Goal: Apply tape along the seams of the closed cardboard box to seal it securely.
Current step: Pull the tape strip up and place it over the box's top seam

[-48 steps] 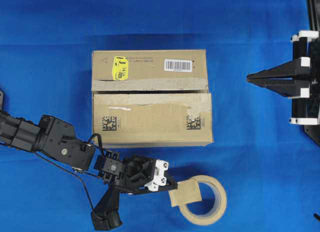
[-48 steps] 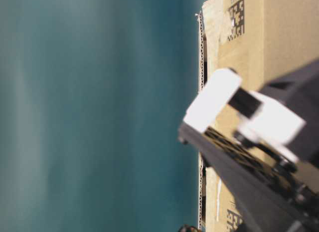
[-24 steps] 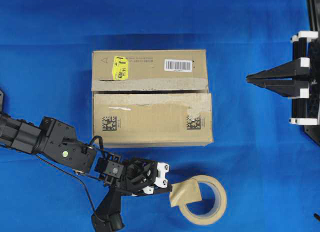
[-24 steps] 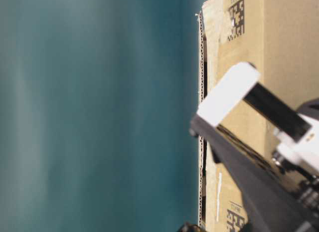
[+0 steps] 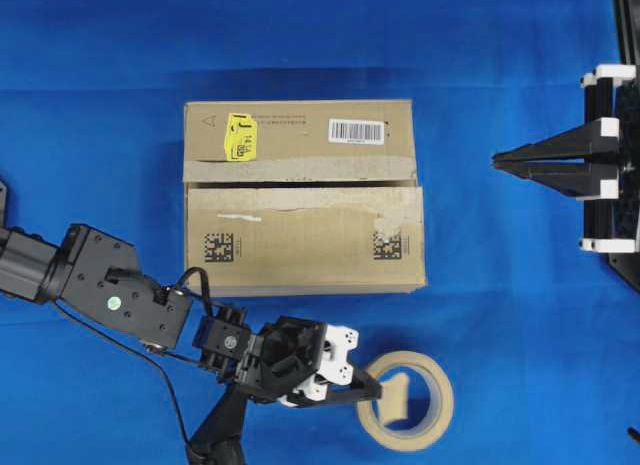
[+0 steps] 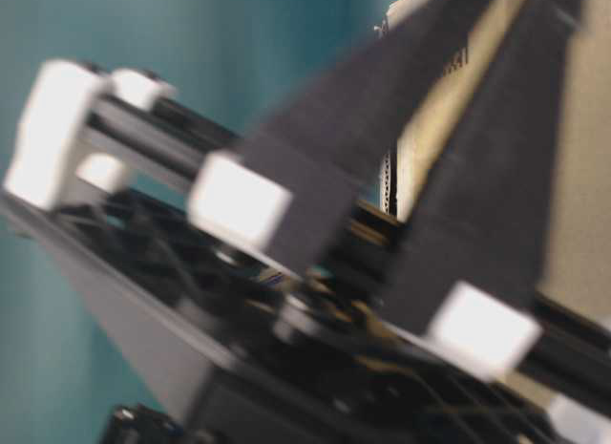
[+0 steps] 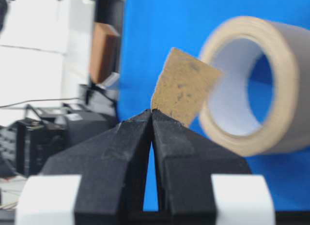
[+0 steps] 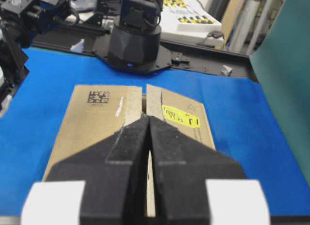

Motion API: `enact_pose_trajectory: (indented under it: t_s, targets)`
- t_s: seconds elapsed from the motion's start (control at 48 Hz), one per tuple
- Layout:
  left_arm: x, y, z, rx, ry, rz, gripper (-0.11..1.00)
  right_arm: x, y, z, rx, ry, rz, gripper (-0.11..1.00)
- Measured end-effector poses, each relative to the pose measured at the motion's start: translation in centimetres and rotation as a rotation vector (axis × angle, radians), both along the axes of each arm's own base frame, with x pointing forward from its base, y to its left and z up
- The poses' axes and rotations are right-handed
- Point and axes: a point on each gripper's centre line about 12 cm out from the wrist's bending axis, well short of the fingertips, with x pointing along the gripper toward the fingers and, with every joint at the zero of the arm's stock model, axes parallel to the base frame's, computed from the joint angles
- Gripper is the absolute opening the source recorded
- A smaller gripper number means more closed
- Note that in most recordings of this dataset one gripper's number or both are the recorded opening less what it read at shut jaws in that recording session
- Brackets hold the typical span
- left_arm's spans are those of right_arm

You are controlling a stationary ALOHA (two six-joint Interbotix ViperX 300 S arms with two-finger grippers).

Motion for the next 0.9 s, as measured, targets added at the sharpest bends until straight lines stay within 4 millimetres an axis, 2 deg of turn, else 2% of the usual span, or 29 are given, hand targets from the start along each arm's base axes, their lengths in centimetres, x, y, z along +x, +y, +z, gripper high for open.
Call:
enact_pose_trajectory:
  t_s: [0.146, 0.271, 0.521, 0.646, 0.897]
  targets:
    - [0.2, 0.3, 0.7, 0.003, -0.017, 0.005, 0.00, 0.0, 0.1, 0.0, 0.002, 0.000, 0.006, -0.02]
    - [-0.8, 1.5, 2.7, 0.015, -0.055, 0.015, 0.00, 0.0, 0.2, 0.1, 0.003, -0.002, 0.011, -0.02]
    - [-4.4, 7.1, 7.1, 0.021, -0.138, 0.109, 0.00, 0.1, 0.3, 0.0, 0.005, 0.003, 0.014, -0.02]
    - [-6.1, 9.6, 7.9, 0.025, -0.151, 0.161, 0.00, 0.1, 0.3, -0.1, 0.005, 0.005, 0.014, -0.02]
    - [-8.1, 14.9, 7.5, 0.031, -0.132, 0.293, 0.00, 0.3, 0.3, -0.4, 0.005, 0.020, 0.014, -0.02]
